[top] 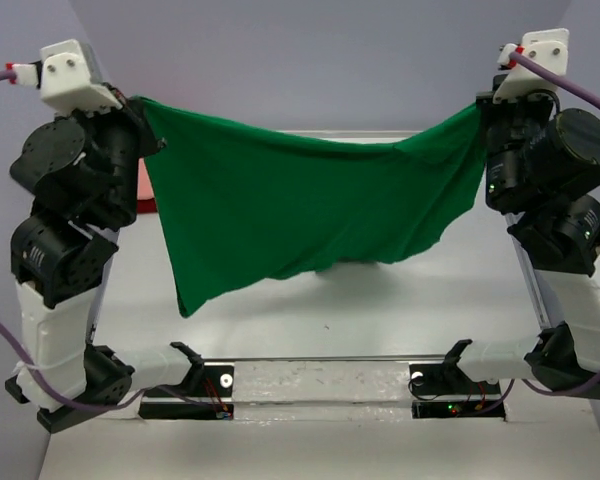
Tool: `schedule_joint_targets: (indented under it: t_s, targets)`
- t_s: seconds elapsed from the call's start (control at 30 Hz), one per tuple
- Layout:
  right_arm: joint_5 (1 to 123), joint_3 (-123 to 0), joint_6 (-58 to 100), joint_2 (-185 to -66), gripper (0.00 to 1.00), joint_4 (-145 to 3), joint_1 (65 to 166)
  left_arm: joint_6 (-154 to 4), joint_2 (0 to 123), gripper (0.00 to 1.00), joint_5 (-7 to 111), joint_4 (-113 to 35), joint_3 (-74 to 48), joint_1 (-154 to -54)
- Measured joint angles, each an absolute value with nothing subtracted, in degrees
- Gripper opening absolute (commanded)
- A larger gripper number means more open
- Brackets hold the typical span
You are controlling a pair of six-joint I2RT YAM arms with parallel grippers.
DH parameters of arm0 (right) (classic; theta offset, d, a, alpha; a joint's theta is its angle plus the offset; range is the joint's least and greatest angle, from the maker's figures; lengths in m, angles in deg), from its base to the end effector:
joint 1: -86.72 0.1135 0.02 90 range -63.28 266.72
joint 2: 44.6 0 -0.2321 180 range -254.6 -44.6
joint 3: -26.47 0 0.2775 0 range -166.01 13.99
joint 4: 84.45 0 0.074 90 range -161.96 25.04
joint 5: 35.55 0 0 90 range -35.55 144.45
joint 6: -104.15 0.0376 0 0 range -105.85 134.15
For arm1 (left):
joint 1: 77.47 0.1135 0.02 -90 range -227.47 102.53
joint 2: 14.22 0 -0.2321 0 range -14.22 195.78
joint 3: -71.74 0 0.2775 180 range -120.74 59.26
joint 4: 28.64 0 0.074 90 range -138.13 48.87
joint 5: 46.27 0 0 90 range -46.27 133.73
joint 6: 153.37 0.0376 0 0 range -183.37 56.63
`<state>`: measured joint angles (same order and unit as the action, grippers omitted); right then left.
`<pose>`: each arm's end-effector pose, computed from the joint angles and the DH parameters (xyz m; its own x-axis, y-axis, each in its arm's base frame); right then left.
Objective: Fold and stack the t-shirts
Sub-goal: Flatten out the tshirt
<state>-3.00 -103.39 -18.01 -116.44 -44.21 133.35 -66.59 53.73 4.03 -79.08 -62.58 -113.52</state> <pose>0.1496 0.1123 0.5982 0.0923 -0.3193 -0.9431 0.2471 0.9249 -0.2890 0.1298 -0.0648 0.6111 0.2240 -0.2165 -0.9502 -0.0313 0.9729 -0.2291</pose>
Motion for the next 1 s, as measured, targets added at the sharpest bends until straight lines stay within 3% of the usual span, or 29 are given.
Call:
schedule_joint_targets:
  t_s: [0.27,0.57,1.0]
  targets:
    - [0.7,-111.9,-17.5,-130.6,0.0,-45.8,129.9,-65.8,70.5,0.0,7.8,-77.6,-73.7,-112.8]
    - [15.9,-121.7,-7.7,-148.7,0.0,-37.1,114.4,-68.9,86.3,0.0,22.4,-77.2,-77.6,-100.1]
    - [23.6,-125.7,-2.3,-145.0,0.0,-33.7,110.7,-70.5,84.6,0.0,28.5,-76.5,-79.5,-97.1]
